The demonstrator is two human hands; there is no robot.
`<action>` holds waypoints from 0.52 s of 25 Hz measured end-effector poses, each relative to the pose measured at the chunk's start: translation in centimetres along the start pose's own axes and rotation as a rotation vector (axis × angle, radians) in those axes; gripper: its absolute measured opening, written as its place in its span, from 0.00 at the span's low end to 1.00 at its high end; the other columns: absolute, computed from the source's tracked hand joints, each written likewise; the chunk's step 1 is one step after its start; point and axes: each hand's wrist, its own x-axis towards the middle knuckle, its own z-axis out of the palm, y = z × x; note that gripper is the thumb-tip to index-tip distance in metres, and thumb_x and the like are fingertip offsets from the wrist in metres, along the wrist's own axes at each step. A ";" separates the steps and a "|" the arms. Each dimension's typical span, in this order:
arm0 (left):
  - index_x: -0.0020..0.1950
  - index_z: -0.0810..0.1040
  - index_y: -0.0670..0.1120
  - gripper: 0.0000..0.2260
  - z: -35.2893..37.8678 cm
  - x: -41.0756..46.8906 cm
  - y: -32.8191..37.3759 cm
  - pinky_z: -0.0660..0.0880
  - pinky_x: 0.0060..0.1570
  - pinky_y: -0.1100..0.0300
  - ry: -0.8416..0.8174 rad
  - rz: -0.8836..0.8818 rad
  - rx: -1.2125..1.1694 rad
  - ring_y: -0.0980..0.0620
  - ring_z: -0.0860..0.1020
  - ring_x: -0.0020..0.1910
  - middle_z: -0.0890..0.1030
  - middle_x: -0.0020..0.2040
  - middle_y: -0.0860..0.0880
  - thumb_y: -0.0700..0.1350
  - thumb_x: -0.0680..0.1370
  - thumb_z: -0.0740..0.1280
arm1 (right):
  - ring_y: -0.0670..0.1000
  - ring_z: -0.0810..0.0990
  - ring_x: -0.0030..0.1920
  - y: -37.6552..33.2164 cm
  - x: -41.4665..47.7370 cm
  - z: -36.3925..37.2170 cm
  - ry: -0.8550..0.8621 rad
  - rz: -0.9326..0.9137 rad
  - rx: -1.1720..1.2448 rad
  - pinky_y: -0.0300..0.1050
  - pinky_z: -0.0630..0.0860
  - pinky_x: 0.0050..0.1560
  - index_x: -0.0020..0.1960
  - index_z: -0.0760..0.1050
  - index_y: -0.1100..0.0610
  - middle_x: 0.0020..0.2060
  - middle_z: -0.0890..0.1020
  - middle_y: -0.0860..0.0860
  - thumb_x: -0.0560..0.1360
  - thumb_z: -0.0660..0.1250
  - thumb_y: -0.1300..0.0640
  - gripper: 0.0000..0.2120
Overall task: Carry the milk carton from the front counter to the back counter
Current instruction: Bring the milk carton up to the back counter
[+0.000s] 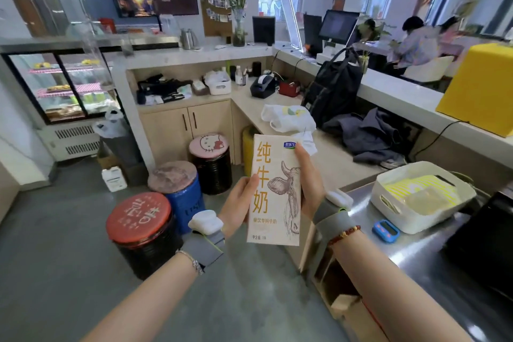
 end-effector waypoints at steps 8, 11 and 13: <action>0.62 0.71 0.38 0.20 -2.7 19.4 1.5 0.82 0.43 0.59 -0.232 0.017 -0.023 0.54 0.85 0.40 0.84 0.45 0.48 0.52 0.80 0.57 | 0.69 0.83 0.64 -3.1 15.1 0.2 0.257 -0.092 0.034 0.69 0.76 0.75 0.77 0.75 0.68 0.68 0.84 0.70 0.85 0.61 0.41 0.34; 0.60 0.72 0.37 0.20 -3.1 25.2 1.9 0.77 0.35 0.65 -0.339 0.021 0.033 0.56 0.84 0.38 0.84 0.44 0.48 0.52 0.80 0.57 | 0.75 0.76 0.75 -3.7 19.3 -0.2 0.354 -0.135 0.107 0.72 0.69 0.79 0.79 0.71 0.70 0.73 0.78 0.73 0.86 0.59 0.44 0.33; 0.64 0.70 0.36 0.22 -3.5 29.5 2.5 0.77 0.45 0.56 -0.432 0.022 0.073 0.48 0.82 0.46 0.84 0.51 0.41 0.53 0.80 0.57 | 0.75 0.74 0.77 -3.8 22.3 -0.1 0.435 -0.128 0.181 0.71 0.69 0.80 0.79 0.71 0.70 0.74 0.78 0.73 0.87 0.58 0.44 0.33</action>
